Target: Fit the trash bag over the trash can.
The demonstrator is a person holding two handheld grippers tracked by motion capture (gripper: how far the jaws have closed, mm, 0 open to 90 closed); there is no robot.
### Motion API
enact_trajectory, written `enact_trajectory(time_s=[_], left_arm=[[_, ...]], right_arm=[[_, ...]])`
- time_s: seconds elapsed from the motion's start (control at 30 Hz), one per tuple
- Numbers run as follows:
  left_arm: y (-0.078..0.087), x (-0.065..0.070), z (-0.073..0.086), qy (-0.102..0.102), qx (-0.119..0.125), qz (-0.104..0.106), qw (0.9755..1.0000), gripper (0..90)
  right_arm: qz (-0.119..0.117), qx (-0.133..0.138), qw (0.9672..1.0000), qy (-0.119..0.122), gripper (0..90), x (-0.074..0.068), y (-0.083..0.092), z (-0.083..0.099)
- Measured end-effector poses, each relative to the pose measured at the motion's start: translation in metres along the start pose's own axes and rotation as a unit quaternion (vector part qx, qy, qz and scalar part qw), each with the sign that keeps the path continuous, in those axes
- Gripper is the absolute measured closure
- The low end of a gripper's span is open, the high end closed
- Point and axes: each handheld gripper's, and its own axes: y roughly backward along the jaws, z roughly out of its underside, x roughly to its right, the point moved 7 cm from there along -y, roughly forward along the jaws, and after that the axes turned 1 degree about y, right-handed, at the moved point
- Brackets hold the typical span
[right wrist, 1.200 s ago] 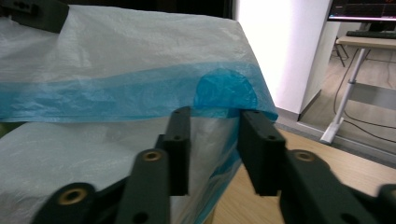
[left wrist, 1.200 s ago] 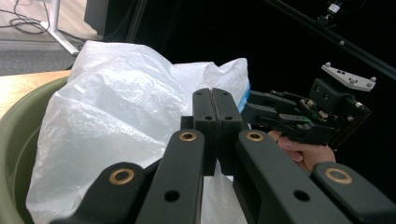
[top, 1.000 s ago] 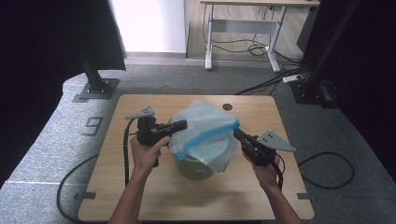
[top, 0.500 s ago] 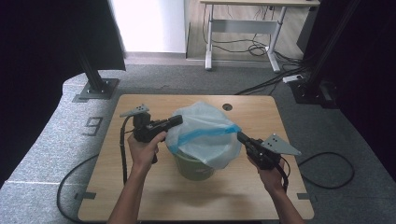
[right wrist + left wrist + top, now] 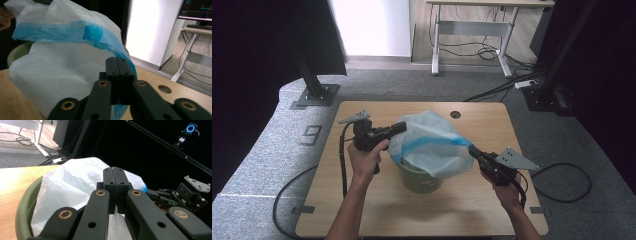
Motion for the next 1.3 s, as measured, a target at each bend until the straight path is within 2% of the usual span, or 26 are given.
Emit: enact_trajectory(time_s=[0.07,0.17,0.3,0.43,0.63,0.97,1.07,1.3], left_arm=[[0.000,0.001,0.001,-0.001,-0.001,0.001,1.0000,89.9],[0.000,0.003,0.002,-0.002,-0.002,0.004,1.0000,89.9],[-0.002,0.006,0.002,-0.002,-0.003,0.007,1.0000,89.9],[-0.001,0.007,0.001,0.001,-0.002,0.013,0.9999,89.9],[-0.001,0.005,0.002,0.003,-0.005,0.014,0.9999,89.9],[-0.002,0.007,0.003,0.002,-0.008,0.015,0.9998,89.9],[-0.003,0.007,0.003,0.001,-0.011,0.015,0.9998,89.9],[-0.006,0.009,0.007,-0.011,-0.026,0.005,0.9996,89.9]], right_arm=[[0.003,0.007,1.0000,0.001,77.5,-0.001,0.001,-0.003],[0.002,0.017,0.9998,0.006,72.5,-0.006,0.004,-0.010],[-0.008,0.017,0.9997,0.018,71.0,-0.015,0.004,-0.016],[-0.012,-0.001,0.9995,0.028,69.5,-0.019,-0.004,-0.016],[-0.021,-0.013,0.9995,0.018,66.7,-0.023,-0.017,-0.012],[-0.004,-0.020,0.9997,0.015,61.8,-0.022,-0.023,-0.014],[-0.001,-0.014,0.9999,0.009,60.0,-0.021,-0.023,-0.016],[0.007,0.001,0.9999,0.014,58.9,-0.019,-0.020,-0.027]])
